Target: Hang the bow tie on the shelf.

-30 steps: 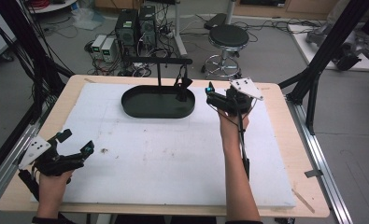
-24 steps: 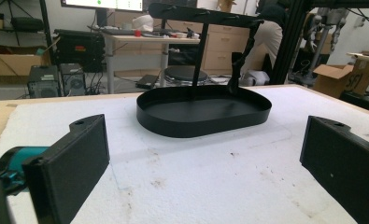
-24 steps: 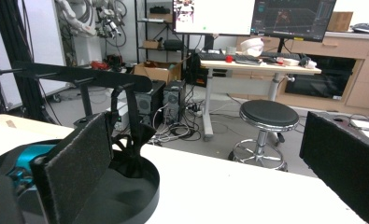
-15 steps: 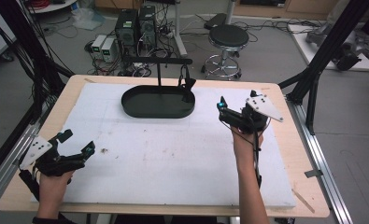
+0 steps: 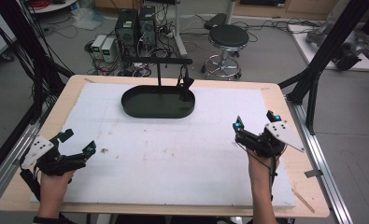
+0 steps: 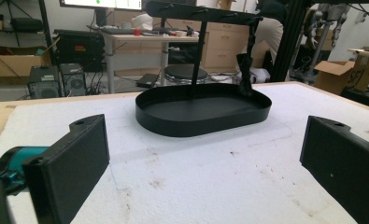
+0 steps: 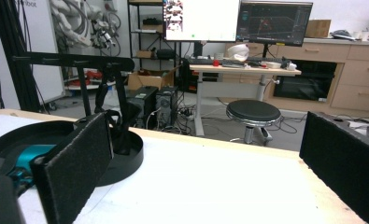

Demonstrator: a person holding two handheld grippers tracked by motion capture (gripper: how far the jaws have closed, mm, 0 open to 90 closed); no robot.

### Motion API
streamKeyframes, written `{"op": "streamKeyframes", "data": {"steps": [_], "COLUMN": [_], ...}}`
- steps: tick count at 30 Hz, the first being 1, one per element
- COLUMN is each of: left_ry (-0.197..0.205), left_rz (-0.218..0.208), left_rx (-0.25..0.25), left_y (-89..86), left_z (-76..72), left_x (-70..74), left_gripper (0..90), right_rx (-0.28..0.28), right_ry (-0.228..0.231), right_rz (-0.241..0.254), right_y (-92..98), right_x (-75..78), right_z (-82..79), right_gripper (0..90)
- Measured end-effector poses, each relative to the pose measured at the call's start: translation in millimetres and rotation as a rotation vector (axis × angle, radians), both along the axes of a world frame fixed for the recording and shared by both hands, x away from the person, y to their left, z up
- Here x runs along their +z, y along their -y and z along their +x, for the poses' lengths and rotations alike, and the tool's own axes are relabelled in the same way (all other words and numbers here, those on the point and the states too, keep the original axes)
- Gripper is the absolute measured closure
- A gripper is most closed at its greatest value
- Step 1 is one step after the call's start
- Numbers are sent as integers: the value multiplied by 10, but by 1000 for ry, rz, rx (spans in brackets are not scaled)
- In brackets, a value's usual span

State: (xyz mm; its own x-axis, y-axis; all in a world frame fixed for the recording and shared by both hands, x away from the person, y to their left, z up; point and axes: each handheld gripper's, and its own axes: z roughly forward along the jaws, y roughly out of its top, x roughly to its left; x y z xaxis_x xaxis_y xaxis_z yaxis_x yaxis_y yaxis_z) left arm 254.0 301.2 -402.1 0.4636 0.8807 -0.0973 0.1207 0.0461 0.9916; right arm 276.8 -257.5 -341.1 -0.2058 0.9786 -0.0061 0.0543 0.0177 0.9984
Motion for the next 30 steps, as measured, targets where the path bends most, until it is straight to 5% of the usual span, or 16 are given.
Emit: {"op": "streamKeyframes", "data": {"steps": [15,30], "left_ry": [7,19], "left_rz": [12,21], "left_rx": [9,14], "left_y": [-1,-3], "left_z": [-30,-58], "left_x": [-3,22], "left_gripper": [18,18], "right_rx": [23,22], "right_ry": [42,32], "right_rz": [51,73], "right_y": [234,289], "right_x": [-495,-627], "right_z": [-360,-392], "right_gripper": [19,19]}}
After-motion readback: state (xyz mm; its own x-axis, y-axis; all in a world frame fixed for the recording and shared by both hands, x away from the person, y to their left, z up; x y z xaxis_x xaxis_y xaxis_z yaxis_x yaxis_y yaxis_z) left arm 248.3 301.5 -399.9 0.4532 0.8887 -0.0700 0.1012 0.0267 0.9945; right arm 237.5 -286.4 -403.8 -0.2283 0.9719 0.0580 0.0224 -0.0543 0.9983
